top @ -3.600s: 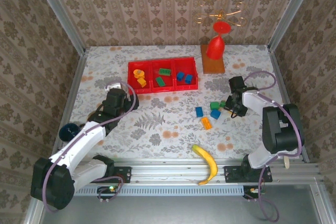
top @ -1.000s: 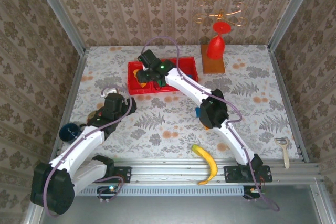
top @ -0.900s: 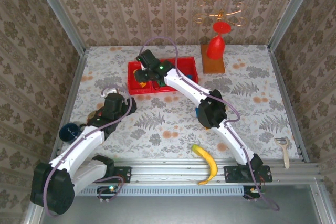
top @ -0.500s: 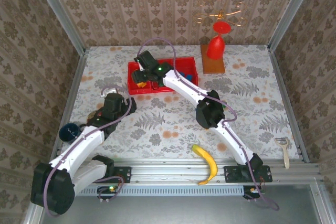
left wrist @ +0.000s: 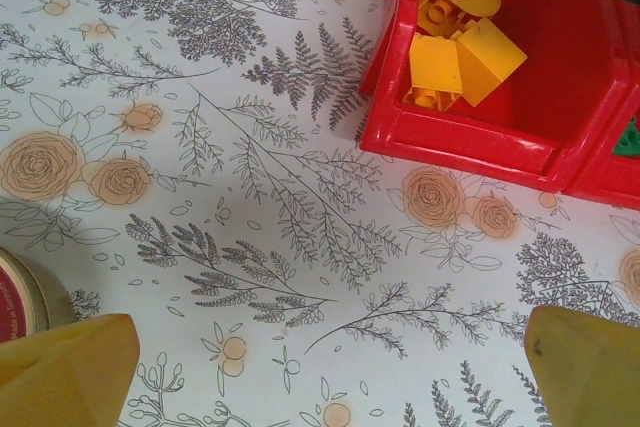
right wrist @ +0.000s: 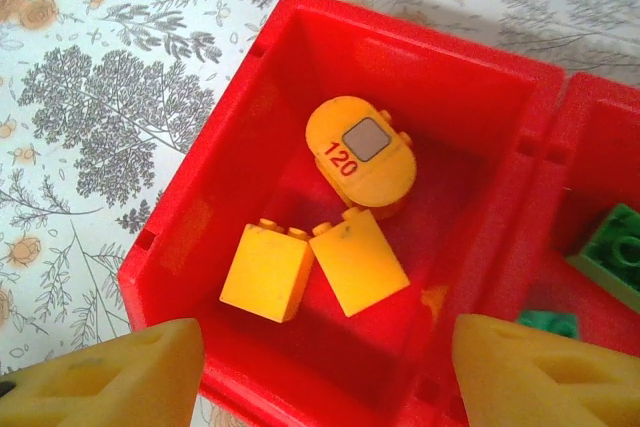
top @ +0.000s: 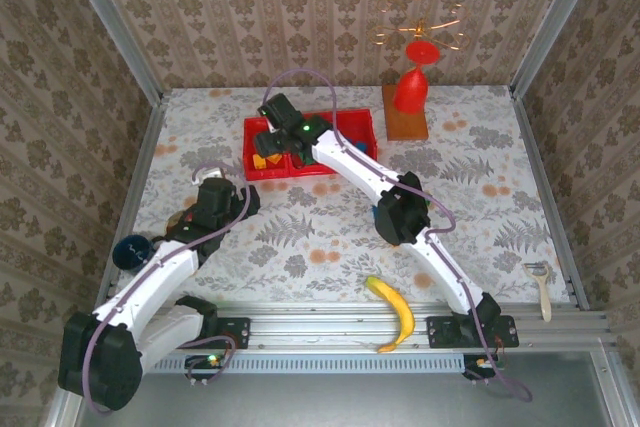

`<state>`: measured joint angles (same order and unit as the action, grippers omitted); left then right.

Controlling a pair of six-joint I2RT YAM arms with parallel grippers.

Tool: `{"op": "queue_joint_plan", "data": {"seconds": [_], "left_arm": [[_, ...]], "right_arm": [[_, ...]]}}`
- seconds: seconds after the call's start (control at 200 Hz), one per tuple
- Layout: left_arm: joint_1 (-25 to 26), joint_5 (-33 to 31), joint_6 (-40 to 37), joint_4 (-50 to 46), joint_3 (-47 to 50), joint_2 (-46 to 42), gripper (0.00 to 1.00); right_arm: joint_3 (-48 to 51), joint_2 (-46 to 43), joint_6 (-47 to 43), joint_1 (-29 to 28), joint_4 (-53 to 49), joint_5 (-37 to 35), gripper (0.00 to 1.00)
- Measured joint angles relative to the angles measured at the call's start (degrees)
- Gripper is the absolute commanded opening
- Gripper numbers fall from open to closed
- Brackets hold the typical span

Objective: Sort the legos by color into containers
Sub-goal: Place the lego in the container, then pick up the lego from the center of the table.

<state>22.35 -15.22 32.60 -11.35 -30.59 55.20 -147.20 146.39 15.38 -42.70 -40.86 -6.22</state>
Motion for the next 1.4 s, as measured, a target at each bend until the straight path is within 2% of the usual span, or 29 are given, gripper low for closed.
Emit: {"op": "queue_joint_plan", "data": {"seconds": [0.22, 0.47, 0.9, 1.125, 1.4], "left_arm": [[0.00, 0.24, -0.04, 0.00, 0.00, -1.16, 1.00], [0.00, 0.63, -0.66, 0.00, 0.00, -1.62, 1.00], [0.00, 2.14, -0.72, 0.02, 0.00, -1.73, 1.00], [0.00, 2.45, -0.68, 0.02, 0.00, -1.73, 1.00], [0.04, 2.62, 0.02, 0.00, -0.02, -1.68, 1.00]], "right_arm": [[13.16, -13.42, 2.62, 0.00, -1.49, -4.22, 0.71], [36.04, -29.90, 6.69, 0.17, 1.16, -8.74, 0.77], [66.90, -48.94, 16.28, 5.33, 1.84, -11.63, 0.79], [75.65, -54.71, 18.34, 8.44, 0.85, -10.86, 0.75], [77.29, -52.43, 17.62, 8.87, -2.19, -8.44, 0.70]]}}
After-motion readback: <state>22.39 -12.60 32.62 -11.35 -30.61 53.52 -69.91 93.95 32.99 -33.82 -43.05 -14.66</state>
